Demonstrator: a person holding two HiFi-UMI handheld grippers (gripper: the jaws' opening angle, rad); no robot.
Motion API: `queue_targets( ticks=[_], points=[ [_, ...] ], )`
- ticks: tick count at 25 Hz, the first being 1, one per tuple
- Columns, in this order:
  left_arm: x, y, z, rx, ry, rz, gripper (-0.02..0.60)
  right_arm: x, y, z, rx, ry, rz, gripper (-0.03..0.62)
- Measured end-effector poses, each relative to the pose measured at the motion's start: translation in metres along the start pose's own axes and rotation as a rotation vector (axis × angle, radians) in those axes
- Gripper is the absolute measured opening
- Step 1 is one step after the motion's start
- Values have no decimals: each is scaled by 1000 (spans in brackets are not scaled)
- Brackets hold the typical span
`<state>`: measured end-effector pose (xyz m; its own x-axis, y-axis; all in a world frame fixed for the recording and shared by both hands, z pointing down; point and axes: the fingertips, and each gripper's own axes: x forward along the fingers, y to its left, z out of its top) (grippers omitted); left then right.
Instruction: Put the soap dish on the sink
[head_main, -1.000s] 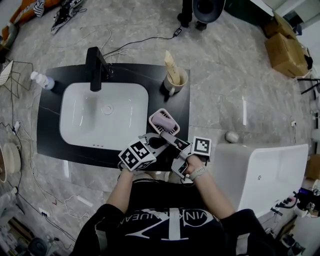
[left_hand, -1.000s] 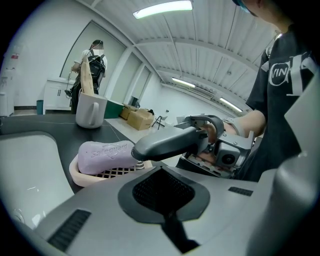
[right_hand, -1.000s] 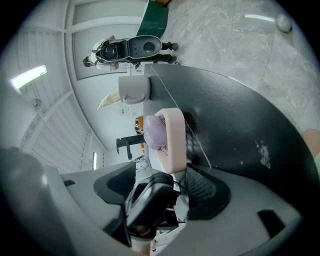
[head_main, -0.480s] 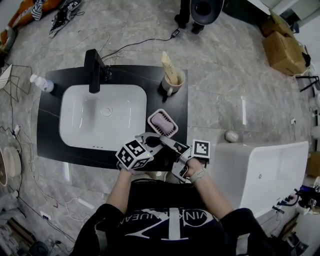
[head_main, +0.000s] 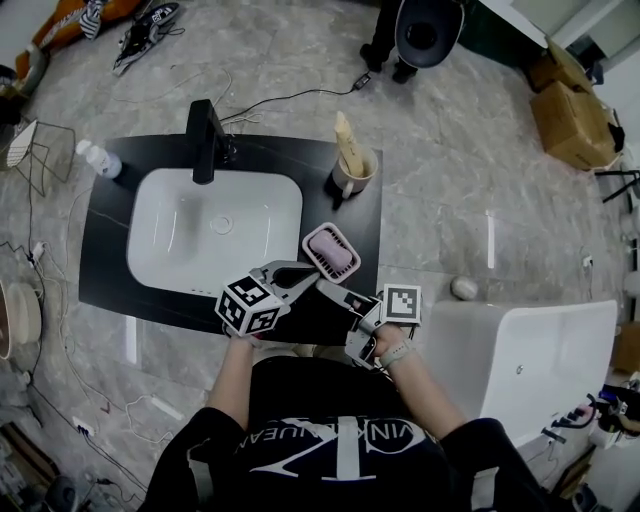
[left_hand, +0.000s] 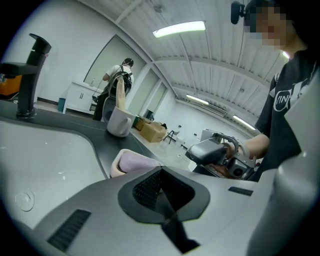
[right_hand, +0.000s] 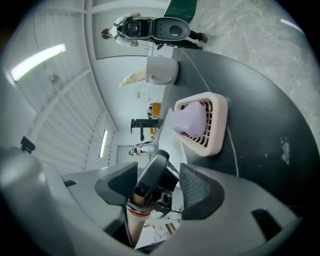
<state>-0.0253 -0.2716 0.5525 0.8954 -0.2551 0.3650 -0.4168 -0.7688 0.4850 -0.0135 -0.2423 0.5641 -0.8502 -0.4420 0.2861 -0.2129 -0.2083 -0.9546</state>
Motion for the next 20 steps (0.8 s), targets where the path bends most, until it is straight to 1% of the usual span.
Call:
queue_targets(
  ticks=[1, 3, 4, 6, 7, 9, 12, 15, 16, 20],
  points=[
    [-5, 2, 1, -3, -7, 12, 15, 1, 3, -1, -14, 3, 5, 267],
    [-14, 6, 5, -2, -19, 36, 15, 3, 7, -1, -38, -4, 10, 190],
    [-18, 8, 7, 0, -26, 48, 15, 3, 8, 0, -55, -10, 7, 162],
    [-27, 11, 11, 6, -43, 72, 15, 4, 10, 2, -95, -27, 3, 121],
    [-32, 12, 13, 8, -53, 84, 15, 3, 12, 5, -121, -43, 3, 95],
    [-42, 15, 16, 10, -75, 114, 15, -1, 14, 13, -177, -89, 13, 63],
    [-58, 21, 21, 19, -117, 166, 15, -3, 25, 27, -272, -139, 73, 48],
    [-75, 23, 26, 29, -159, 214, 15, -2, 47, 29, -433, -137, 139, 44],
    [-81, 23, 27, 31, -172, 227, 15, -2, 52, 28, -463, -138, 151, 43],
    [-100, 22, 31, 32, -218, 272, 15, -5, 64, 24, -525, -167, 173, 40]
  ],
)
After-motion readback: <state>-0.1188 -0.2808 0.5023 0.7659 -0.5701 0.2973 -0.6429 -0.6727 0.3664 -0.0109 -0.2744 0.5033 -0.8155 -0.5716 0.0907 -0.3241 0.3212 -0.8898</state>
